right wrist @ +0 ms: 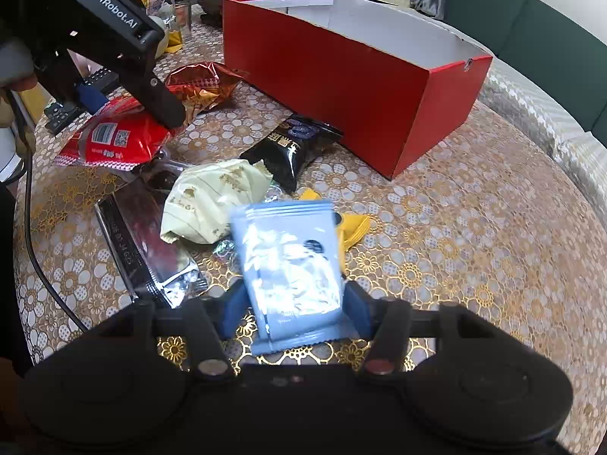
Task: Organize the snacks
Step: 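Lift both packets over the red box and open both tools to drop them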
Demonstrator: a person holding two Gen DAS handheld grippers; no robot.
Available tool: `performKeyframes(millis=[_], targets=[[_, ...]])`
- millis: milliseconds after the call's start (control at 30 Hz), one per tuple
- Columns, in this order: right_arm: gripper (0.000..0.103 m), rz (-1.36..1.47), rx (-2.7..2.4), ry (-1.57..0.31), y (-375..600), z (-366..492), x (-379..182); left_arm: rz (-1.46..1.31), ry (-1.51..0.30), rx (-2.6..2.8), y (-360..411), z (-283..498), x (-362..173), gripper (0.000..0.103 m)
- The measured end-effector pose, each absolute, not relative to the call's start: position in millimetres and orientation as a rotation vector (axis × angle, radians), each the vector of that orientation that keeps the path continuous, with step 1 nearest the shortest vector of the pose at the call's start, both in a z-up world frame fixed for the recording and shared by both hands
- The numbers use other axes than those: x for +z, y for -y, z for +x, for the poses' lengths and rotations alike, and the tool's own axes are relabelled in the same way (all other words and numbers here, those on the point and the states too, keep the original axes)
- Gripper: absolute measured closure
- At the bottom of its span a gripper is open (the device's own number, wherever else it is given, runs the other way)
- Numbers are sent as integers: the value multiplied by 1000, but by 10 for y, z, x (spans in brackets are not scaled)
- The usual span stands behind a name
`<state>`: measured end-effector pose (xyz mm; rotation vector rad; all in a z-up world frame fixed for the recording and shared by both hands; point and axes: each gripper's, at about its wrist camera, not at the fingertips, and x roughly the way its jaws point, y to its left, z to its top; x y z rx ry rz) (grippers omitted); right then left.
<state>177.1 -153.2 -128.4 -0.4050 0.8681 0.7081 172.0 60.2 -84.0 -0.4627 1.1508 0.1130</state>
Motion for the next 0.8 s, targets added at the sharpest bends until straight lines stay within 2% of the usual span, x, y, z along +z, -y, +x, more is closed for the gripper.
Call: performKeyframes(millis=[333,800], targets=[[56,-312,653,-827,1690,1615,-1067,-451,-1119,87,-522,1628,-693,30],[56,-216,532,-727,1581,1747,-289,-314,-980,27,-433,1672,-122,30]])
